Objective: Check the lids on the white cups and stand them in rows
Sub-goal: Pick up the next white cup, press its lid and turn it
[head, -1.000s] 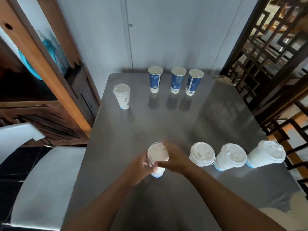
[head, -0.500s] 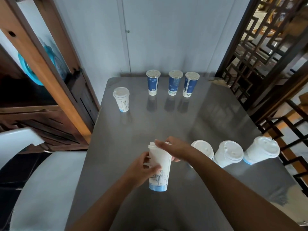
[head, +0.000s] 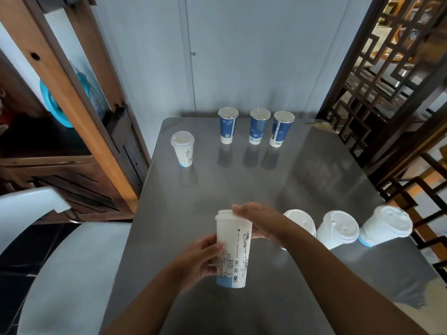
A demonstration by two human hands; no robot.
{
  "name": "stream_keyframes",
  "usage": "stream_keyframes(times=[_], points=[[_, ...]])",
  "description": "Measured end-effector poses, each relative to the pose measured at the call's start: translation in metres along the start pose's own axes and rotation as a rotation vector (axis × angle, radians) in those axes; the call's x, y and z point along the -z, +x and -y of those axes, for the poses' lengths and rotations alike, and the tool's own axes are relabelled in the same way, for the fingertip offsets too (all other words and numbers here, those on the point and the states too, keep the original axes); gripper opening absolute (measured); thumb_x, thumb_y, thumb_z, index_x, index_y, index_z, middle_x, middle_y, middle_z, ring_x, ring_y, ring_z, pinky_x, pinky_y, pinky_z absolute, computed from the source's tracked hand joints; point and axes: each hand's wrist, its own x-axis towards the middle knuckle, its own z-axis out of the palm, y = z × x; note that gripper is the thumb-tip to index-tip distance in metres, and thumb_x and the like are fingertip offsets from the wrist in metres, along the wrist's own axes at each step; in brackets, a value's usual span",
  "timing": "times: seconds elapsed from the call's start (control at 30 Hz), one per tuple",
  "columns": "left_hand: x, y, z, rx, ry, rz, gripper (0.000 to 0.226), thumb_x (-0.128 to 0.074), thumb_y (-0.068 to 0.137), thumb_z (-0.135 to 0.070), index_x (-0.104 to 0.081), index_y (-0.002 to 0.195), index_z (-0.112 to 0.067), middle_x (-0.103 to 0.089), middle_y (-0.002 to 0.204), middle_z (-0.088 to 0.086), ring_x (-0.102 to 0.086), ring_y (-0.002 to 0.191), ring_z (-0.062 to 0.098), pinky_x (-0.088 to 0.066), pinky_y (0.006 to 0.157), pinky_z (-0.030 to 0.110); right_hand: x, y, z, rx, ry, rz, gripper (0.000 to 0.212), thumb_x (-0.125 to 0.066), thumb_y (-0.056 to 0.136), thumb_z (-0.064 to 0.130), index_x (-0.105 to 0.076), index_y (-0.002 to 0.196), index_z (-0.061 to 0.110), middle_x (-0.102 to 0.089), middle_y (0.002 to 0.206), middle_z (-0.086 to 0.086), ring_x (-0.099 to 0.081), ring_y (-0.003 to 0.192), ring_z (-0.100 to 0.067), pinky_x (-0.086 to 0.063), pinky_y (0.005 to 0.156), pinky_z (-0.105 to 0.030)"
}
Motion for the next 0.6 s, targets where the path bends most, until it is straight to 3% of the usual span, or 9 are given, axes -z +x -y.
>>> stream_keyframes(times=[0.17, 0.27, 0.37, 0.43, 0.53, 0.6], points=[[0.0, -0.001, -0.003, -0.023, 0.029, -0.016, 0.048, -0.066, 0.086, -0.022, -0.059, 0.132, -0.016, -0.07, 0.124, 0.014, -0.068, 0.114, 0.031, -0.057, 0.09, 0.048, -0.006, 0.003, 0.005, 0.027, -0.131, -0.033, 0.041, -0.059, 0.087, 0.054, -0.069, 0.081, 0.015, -0.074, 0.084, -0.008, -0.072, 0.082, -0.023, -0.056, 0.092, -0.05], [-0.003, 0.0, -0.009, -0.073, 0.111, -0.075, 0.055, -0.074, 0.08, -0.029, -0.057, 0.131, -0.018, -0.072, 0.122, 0.008, -0.07, 0.113, 0.028, -0.06, 0.086, 0.044, -0.011, 0.006, 0.006, 0.068, -0.321, -0.159, 0.053, -0.055, 0.083, 0.063, -0.069, 0.093, 0.014, -0.075, 0.095, -0.011, -0.072, 0.09, -0.029, -0.056, 0.091, -0.052], [-0.005, 0.004, -0.014, -0.158, 0.247, -0.163, 0.063, -0.078, 0.072, -0.039, -0.058, 0.127, -0.019, -0.073, 0.12, 0.006, -0.072, 0.109, 0.023, -0.06, 0.088, 0.043, -0.017, 0.008, 0.005, 0.12, -0.474, -0.306, 0.054, -0.054, 0.086, 0.063, -0.064, 0.112, 0.017, -0.07, 0.107, -0.002, -0.063, 0.085, -0.011, -0.052, 0.076, -0.03], [-0.002, 0.008, -0.014, -0.208, 0.367, -0.234, 0.058, -0.078, 0.071, -0.037, -0.06, 0.124, -0.022, -0.074, 0.116, 0.003, -0.072, 0.106, 0.018, -0.058, 0.094, 0.045, -0.024, 0.009, 0.004, 0.161, -0.496, -0.334, 0.057, -0.059, 0.086, 0.057, -0.058, 0.126, 0.016, -0.067, 0.118, -0.003, -0.059, 0.088, -0.009, -0.042, 0.07, -0.02], [0.007, 0.015, -0.01, -0.245, 0.478, -0.245, 0.062, -0.079, 0.067, -0.033, -0.058, 0.125, -0.025, -0.074, 0.114, -0.002, -0.071, 0.105, 0.013, -0.057, 0.095, 0.041, -0.032, 0.012, -0.004, 0.201, -0.538, -0.326, 0.07, -0.066, 0.084, 0.05, -0.048, 0.14, 0.012, -0.057, 0.136, -0.007, -0.055, 0.12, -0.02, -0.039, 0.092, -0.025], [0.016, 0.018, -0.005, -0.269, 0.557, -0.25, 0.064, -0.08, 0.066, -0.03, -0.055, 0.125, -0.03, -0.073, 0.113, -0.009, -0.069, 0.106, 0.009, -0.057, 0.09, 0.03, -0.038, 0.012, -0.012, 0.224, -0.552, -0.287, 0.076, -0.069, 0.083, 0.046, -0.041, 0.144, 0.011, -0.05, 0.14, -0.007, -0.047, 0.129, -0.021, -0.036, 0.103, -0.029]])
